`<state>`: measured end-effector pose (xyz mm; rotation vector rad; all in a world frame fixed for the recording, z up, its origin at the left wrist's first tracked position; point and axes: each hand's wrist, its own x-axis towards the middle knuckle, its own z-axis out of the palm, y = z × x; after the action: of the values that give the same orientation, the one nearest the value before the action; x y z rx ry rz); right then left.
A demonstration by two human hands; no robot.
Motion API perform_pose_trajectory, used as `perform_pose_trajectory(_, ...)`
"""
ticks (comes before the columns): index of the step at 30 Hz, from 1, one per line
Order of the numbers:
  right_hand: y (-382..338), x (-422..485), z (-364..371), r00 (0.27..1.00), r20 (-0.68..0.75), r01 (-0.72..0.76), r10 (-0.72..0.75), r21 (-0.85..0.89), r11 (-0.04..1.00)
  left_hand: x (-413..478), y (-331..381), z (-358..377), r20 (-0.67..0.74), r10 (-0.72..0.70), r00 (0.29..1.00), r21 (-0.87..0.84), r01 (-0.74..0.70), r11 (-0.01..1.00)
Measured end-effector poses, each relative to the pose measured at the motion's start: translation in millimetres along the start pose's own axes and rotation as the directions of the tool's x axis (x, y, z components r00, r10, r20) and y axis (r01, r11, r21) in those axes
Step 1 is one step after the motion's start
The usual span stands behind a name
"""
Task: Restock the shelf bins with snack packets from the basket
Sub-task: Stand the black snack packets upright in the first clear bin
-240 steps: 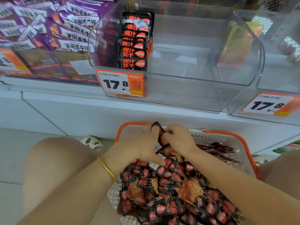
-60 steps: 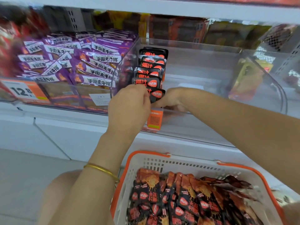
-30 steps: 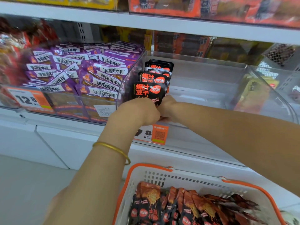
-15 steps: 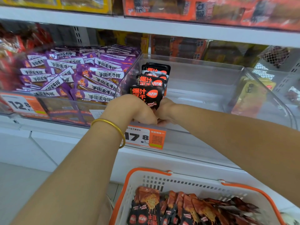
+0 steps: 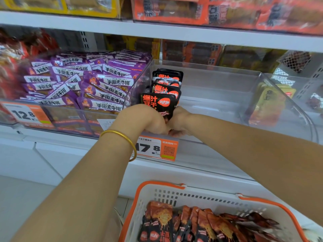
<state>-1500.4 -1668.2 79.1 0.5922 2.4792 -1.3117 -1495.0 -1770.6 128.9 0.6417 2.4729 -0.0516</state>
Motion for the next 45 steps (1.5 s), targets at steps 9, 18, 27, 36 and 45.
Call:
perform_pose_trajectory(9,2.2,5.0,0.3,0.998,0.031,0.065,-0.061,-0.156,0.986,-4.6,2.1,0.4,0.03,0.013,0.999,0.026,-0.014,1.0)
perform_pose_trajectory(18,6.4,3.1,-5.1,0.992,0.119,0.037,-0.041,0.04,0.998,-16.6,0.8,2.1,-0.113,0.07,0.991,0.066,-0.063,0.996)
perform_pose_trajectory(27,-7.9,-44.4,-22.0,0.992,0.026,0.125,-0.123,-0.273,0.954,-68.7,-7.6,26.9,-0.661,0.081,0.746,-0.191,-0.271,0.944)
perform_pose_trajectory(36,79.7,-173.6,-19.9,0.933,0.083,0.324,-0.35,0.232,0.917,-79.6,9.7,120.3,-0.32,0.26,0.911,-0.35,-0.369,0.861)
perform_pose_trajectory(45,281.3,-76.5,87.7,0.937,0.346,0.237,0.041,-0.718,0.655,-23.2,30.9,186.1,-0.125,0.216,0.968,-0.008,-0.219,0.976)
